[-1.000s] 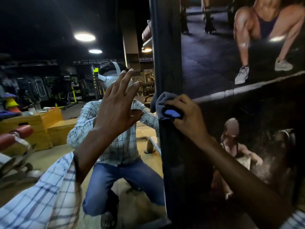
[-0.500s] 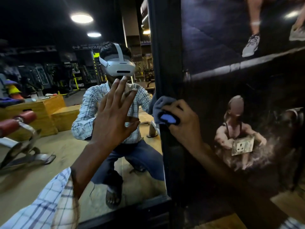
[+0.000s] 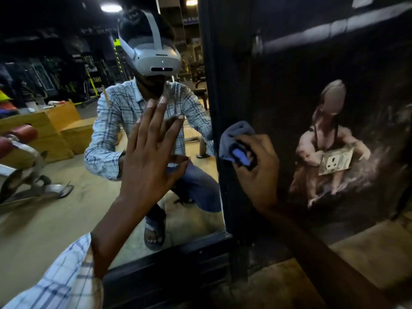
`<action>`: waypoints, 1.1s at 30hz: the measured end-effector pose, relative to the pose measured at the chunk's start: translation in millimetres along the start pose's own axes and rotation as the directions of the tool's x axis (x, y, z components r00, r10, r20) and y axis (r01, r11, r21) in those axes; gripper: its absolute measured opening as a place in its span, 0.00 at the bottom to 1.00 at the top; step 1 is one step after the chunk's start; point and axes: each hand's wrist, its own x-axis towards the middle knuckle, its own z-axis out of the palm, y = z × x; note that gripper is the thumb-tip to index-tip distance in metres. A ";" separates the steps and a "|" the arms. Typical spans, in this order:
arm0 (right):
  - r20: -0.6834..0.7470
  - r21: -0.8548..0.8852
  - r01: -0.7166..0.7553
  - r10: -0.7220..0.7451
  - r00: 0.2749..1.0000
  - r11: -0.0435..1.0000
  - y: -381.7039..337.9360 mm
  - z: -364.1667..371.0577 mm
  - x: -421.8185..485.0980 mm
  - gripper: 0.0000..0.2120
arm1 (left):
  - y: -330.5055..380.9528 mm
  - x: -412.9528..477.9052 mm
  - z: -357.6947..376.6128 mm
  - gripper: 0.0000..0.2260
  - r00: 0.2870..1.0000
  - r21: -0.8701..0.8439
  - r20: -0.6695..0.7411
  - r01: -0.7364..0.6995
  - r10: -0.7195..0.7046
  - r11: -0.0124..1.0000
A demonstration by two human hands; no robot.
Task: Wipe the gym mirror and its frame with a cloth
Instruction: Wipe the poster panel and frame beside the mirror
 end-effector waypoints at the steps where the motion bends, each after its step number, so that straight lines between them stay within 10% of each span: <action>1: 0.072 -0.013 0.031 -0.030 0.997 0.999 2.4 1.7 -7.9 0.17 | 0.3 -5.4 3.8 0.34 1.000 0.006 0.001 -0.009 0.009 1.000; 16: 0.009 -0.055 -0.068 0.069 0.998 0.996 45.7 9.1 -100.4 0.18 | 20.7 -71.0 51.5 0.34 0.996 -0.027 0.052 -0.069 0.070 0.997; 28: 0.291 -0.356 -0.035 0.146 0.945 0.934 86.7 10.5 -194.6 0.30 | 29.9 -97.0 72.3 0.35 0.989 -0.040 0.102 -0.106 0.110 0.994; 33: 0.212 -0.299 -0.425 0.493 0.844 0.854 90.2 10.4 -221.8 0.24 | 34.2 -113.1 84.0 0.39 0.984 -0.060 0.108 -0.135 0.141 0.989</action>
